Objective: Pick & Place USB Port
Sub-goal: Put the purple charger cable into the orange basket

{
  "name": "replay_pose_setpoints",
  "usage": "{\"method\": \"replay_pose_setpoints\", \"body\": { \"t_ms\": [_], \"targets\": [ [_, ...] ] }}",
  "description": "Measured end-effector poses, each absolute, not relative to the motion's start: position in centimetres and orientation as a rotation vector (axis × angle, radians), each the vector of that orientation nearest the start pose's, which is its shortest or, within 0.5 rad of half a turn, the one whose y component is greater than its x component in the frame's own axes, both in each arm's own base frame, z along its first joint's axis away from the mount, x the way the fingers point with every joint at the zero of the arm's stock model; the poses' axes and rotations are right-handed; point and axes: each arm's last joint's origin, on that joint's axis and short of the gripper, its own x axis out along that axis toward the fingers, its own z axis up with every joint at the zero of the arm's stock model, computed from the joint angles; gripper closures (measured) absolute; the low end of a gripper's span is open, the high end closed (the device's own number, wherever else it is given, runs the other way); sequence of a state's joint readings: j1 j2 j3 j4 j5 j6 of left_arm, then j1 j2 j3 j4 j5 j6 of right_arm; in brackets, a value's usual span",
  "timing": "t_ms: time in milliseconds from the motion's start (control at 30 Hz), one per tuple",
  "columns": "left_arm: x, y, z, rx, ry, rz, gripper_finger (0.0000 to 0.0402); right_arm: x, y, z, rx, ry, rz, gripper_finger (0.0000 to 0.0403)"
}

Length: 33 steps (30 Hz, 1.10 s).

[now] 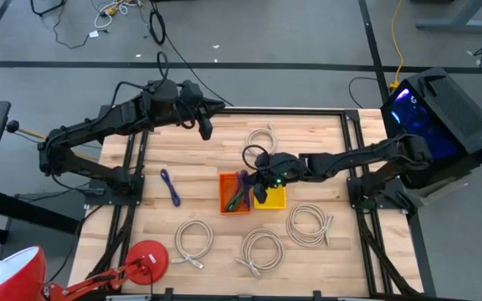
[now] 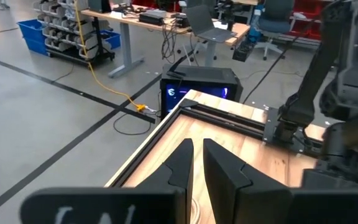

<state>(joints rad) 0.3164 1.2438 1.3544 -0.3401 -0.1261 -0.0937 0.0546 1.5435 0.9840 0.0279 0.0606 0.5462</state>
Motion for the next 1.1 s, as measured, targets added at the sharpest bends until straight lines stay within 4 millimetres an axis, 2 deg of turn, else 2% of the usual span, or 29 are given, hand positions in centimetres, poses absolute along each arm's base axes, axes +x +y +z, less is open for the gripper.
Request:
{"method": "replay_pose_setpoints", "body": {
  "t_ms": [267,833,1100],
  "targets": [
    [25.2,8.6,41.8,-0.113,0.209,0.451,0.0362,33.6,0.8,24.0,0.504,0.508,-0.149,0.0398],
    [25.2,8.6,42.1,-0.108,0.176,0.450,0.0362,34.4,1.3,22.8,0.534,0.547,-0.061,0.0397],
    [25.2,8.7,42.2,-0.109,0.175,0.450,0.0362,34.4,1.3,22.9,0.536,0.544,-0.042,0.0321]
  ]
}}
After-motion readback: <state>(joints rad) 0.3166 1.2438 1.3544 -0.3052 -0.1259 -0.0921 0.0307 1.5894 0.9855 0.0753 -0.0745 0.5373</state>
